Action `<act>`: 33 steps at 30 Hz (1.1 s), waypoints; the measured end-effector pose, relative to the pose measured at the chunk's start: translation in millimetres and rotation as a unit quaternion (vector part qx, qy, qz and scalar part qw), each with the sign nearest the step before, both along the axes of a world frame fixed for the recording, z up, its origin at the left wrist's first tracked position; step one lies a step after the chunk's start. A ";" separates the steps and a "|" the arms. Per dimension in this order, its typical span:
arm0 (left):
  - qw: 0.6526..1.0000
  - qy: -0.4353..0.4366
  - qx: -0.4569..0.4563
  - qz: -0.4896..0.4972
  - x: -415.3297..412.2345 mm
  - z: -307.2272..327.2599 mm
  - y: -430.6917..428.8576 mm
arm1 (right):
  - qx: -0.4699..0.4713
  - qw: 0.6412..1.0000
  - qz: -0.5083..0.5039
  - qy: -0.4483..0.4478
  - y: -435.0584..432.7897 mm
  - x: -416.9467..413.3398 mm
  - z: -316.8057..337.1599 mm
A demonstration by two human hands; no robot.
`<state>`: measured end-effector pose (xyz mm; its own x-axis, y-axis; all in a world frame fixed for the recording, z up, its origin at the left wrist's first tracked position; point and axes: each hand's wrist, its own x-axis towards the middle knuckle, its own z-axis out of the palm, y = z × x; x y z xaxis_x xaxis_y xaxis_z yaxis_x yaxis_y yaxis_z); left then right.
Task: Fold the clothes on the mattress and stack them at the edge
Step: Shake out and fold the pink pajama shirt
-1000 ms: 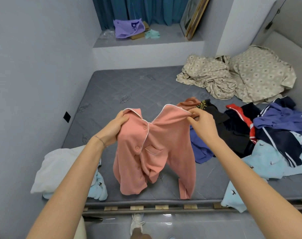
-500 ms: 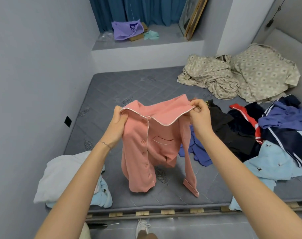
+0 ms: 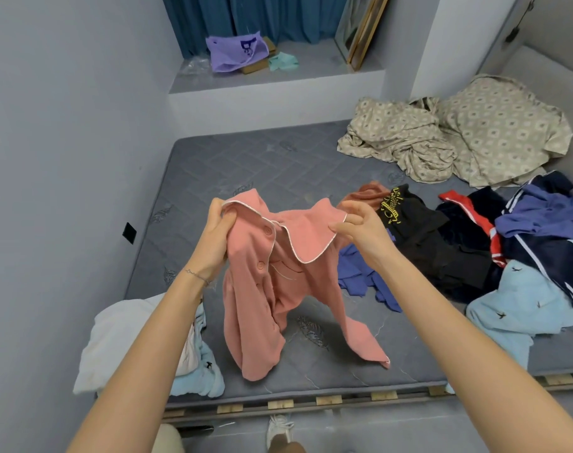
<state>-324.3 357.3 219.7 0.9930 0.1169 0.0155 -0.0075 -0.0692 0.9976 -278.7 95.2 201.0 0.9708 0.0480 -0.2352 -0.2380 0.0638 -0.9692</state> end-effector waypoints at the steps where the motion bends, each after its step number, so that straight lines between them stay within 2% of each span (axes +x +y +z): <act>1: 1.000 -0.001 -0.013 -0.005 0.5 0.7 1.4 | -0.002 1.000 0.000 0.003 2.0 -0.8 -3.9; 6: 0.999 -0.001 -0.032 -0.026 3.6 3.8 4.8 | -0.020 0.997 0.025 0.063 18.1 -9.7 -40.3; 10: 0.999 0.006 -0.014 -0.043 2.8 6.0 7.9 | 0.063 0.988 0.061 0.128 32.5 -14.2 -58.6; 12: 0.999 0.006 -0.016 -0.050 2.7 7.3 11.0 | 0.072 0.984 0.067 0.148 38.5 -14.7 -61.8; 16: 0.999 0.015 -0.002 -0.047 3.2 4.2 21.6 | 0.012 0.996 0.012 0.092 44.0 -13.6 -54.9; 19: 0.997 0.052 0.046 -0.030 3.8 -3.0 25.8 | 0.006 0.999 0.001 0.054 41.9 -8.4 -40.3; 22: 0.993 0.077 0.086 0.010 4.1 -11.5 17.3 | 0.044 0.998 0.012 0.036 45.2 -7.8 -25.2; 27: 0.997 0.060 0.056 0.011 6.2 -19.7 -28.7 | 0.123 0.991 0.033 0.051 69.7 -16.9 -11.6; 30: 0.996 0.058 0.032 -0.052 5.7 -19.9 -51.3 | 0.217 0.972 0.014 0.090 76.4 -16.9 -10.2; 33: 0.988 0.092 0.029 -0.118 6.2 -21.9 -54.1 | 0.245 0.962 -0.005 0.122 64.4 -9.5 -12.8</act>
<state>-318.1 303.2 197.8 0.9791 -0.1150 -0.1677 0.1506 -0.1445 0.9780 -288.2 159.6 188.2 0.8906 0.2021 -0.4074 -0.4514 0.5017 -0.7379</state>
